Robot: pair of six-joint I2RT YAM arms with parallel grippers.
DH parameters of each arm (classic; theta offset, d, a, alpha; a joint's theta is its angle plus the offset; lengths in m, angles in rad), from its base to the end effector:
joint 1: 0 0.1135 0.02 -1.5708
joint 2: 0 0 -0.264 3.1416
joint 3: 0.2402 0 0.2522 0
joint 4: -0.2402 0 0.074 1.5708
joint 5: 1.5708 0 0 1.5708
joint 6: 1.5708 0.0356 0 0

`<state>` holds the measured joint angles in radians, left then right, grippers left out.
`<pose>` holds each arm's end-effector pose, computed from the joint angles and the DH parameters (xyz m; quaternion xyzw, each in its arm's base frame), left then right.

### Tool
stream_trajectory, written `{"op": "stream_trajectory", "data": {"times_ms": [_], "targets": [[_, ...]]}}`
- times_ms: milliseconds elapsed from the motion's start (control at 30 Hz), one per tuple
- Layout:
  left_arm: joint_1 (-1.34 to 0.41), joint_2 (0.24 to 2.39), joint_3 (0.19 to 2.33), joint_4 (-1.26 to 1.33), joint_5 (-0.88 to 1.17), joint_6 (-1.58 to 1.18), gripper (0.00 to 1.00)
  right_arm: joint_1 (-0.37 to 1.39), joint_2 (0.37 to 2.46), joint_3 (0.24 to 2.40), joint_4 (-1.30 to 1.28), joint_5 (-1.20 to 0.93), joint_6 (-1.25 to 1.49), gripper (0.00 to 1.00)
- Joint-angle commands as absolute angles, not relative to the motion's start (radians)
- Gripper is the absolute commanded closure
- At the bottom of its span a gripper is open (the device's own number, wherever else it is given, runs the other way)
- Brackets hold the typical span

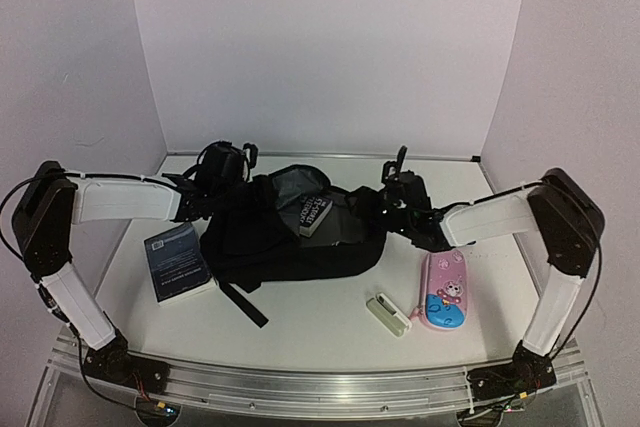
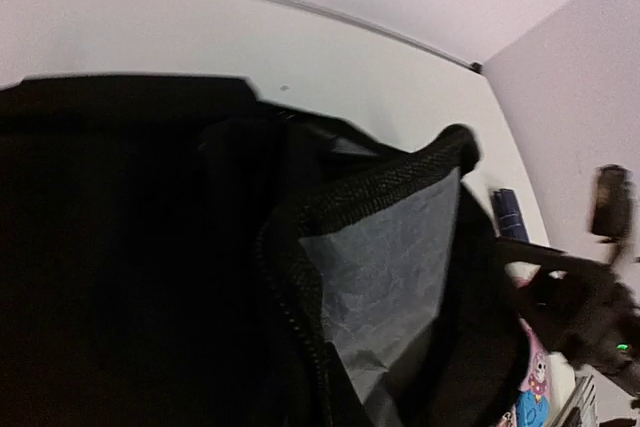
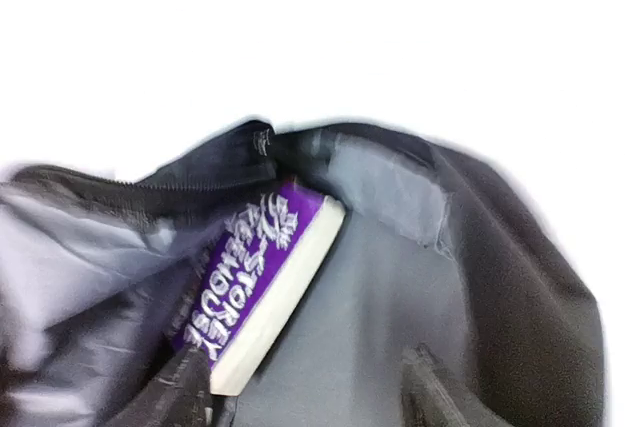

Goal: Pack the student bag
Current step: Place the book in the student bag, then pick up the book from the center of the board.

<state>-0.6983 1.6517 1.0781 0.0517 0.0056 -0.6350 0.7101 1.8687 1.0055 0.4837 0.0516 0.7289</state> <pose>0.2868 -0.2410 0.2395 0.0288 0.8651 -0.3115 0.3920 0.3076 0.2620 0.1781 0.0223 0.8273 0.3535 0.4359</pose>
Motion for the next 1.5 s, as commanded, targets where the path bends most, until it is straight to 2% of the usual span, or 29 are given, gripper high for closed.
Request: {"op": "stream_trajectory", "data": {"times_ms": [0, 67, 200, 233, 300, 367, 533, 733, 867, 1100, 1167, 1467], "targets": [[-0.628, 1.583, 0.99, -0.001, 0.02, -0.756, 0.83, 0.709, 1.662, 0.948, 0.388, 0.269, 0.687, 0.32], [-0.595, 1.555, 0.952, -0.033, 0.053, -0.764, 0.71, 0.709, 1.604, 0.941, 0.343, 0.299, 0.66, 0.3], [-0.517, 1.471, 0.89, -0.096, 0.102, -0.749, 0.28, 0.71, 1.534, 0.958, 0.28, 0.301, 0.613, 0.27], [-0.489, 1.45, 0.868, -0.111, 0.114, -0.75, 0.2, 0.71, 1.523, 0.963, 0.27, 0.298, 0.607, 0.27], [-0.435, 1.391, 0.826, -0.141, 0.128, -0.753, 0.06, 0.709, 1.507, 0.97, 0.261, 0.285, 0.6, 0.26], [-0.367, 1.33, 0.78, -0.167, 0.144, -0.75, 0.01, 0.709, 1.502, 0.974, 0.261, 0.266, 0.598, 0.25], [-0.132, 1.244, 0.698, -0.228, 0.215, -0.759, 0.0, 0.728, 1.536, 1.015, 0.259, 0.16, 0.568, 0.24], [0.069, 1.219, 0.608, -0.282, 0.13, -0.765, 0.0, 0.793, 1.566, 1.061, 0.253, 0.088, 0.547, 0.26], [0.106, 1.196, 0.554, -0.272, 0.024, -0.788, 0.0, 0.829, 1.586, 1.072, 0.253, 0.062, 0.545, 0.27], [0.119, 1.312, 0.551, -0.216, 0.077, -0.749, 0.01, 0.944, 1.688, 1.195, 0.241, -0.117, 0.5, 0.33], [0.119, 1.361, 0.564, -0.194, 0.107, -0.733, 0.04, 0.989, 1.746, 1.25, 0.238, -0.158, 0.496, 0.33], [0.119, 1.504, 0.61, -0.144, 0.193, -0.694, 0.37, 1.117, 1.999, 1.463, 0.236, -0.265, 0.533, 0.35]]}}
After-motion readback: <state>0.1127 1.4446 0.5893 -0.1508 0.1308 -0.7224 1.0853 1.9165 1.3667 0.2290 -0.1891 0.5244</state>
